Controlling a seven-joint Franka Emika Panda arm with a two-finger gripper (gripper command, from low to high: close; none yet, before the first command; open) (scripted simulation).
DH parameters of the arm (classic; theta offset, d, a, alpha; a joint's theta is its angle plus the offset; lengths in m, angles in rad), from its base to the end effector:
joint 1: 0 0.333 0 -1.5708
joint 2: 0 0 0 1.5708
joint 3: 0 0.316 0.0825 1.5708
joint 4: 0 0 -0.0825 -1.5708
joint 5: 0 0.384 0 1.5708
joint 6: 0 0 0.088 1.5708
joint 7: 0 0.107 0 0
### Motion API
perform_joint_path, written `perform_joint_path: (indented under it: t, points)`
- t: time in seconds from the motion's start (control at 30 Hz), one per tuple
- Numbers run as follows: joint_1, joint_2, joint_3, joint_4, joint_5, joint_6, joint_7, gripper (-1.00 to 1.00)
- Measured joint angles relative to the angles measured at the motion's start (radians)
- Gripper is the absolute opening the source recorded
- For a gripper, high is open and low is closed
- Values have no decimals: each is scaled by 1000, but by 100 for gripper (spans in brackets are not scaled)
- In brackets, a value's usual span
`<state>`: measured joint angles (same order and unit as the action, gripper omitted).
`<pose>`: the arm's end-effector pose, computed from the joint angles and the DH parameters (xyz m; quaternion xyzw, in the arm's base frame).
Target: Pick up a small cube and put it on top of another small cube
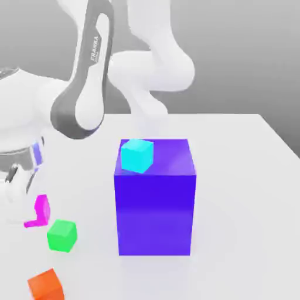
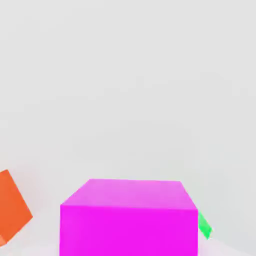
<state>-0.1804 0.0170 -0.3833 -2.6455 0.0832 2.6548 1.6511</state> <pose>0.3580 -0.2297 0.2376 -0.4137 0.9103 0.0110 0.0122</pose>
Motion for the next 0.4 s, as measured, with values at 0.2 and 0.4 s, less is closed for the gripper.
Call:
perform_joint_path:
  t: [0.2,0.4]
  points:
    - [3,11,17,-78,-54,97,154,-100]
    - [-19,119,67,-73,65,192,71,100]
